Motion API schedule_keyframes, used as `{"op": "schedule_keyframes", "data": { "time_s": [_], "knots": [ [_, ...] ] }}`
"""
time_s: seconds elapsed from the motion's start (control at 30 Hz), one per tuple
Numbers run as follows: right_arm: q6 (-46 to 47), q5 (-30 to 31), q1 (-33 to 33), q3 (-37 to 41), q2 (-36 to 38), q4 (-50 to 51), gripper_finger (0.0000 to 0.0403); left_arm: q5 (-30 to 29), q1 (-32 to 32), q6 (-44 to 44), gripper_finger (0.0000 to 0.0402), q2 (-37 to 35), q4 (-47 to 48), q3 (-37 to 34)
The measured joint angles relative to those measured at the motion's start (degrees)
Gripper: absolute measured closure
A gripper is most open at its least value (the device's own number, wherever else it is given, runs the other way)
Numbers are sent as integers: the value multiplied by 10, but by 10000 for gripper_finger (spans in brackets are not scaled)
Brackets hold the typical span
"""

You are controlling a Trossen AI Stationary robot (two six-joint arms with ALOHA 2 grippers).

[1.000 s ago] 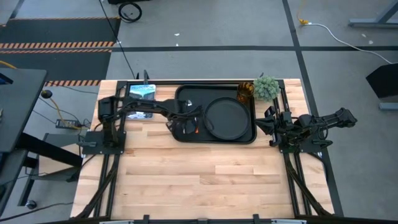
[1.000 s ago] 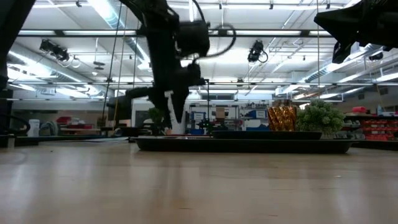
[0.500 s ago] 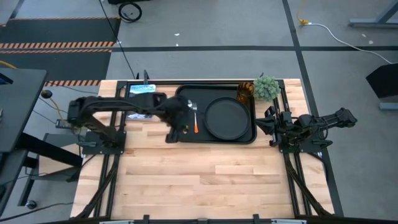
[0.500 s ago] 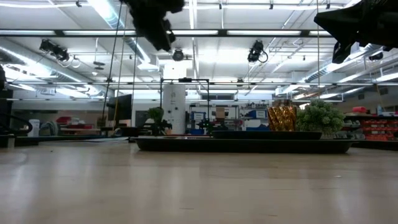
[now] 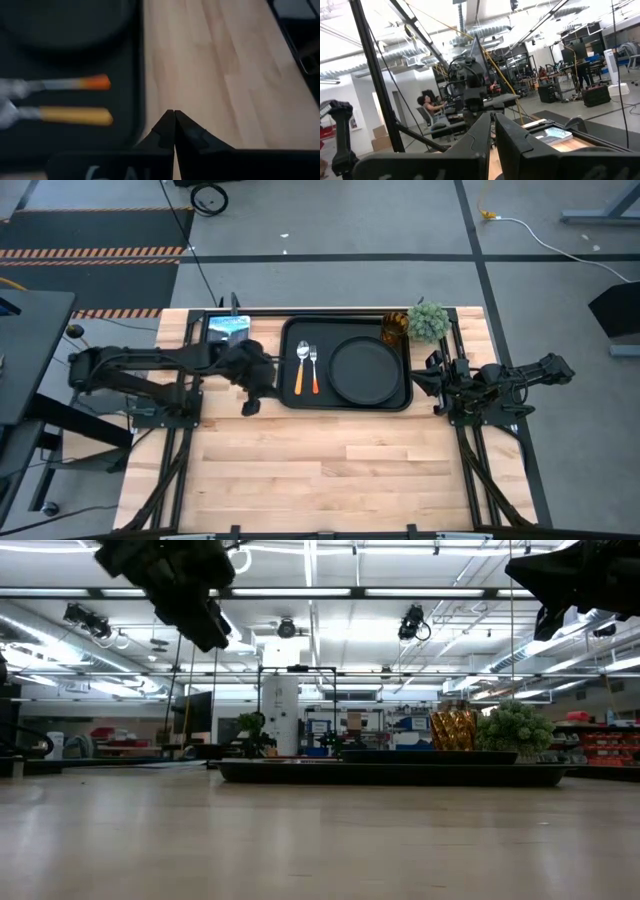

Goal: Pick and place plate/cup/fork/spoon on tray
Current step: Return to Home Position

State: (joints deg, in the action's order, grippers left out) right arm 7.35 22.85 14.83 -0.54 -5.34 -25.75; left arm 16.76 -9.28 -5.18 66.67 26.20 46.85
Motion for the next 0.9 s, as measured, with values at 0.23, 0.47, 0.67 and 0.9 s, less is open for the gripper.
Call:
{"op": "schedule_keyframes", "data": {
  "time_s": [0.23, 0.47, 0.67, 0.9],
  "knots": [
    [0, 0, 0, 0, 0, -1, 369, -40, -45, -69, 396, -127, -144, -102],
    [0, 0, 0, 0, 0, -3, 369, -69, -63, -41, 397, -279, -249, -198],
    [0, 0, 0, 0, 0, -3, 369, -106, -63, 4, 397, -389, -264, -257],
    [0, 0, 0, 0, 0, -3, 369, -116, -63, 34, 397, -482, -279, -302]
  ]
}}
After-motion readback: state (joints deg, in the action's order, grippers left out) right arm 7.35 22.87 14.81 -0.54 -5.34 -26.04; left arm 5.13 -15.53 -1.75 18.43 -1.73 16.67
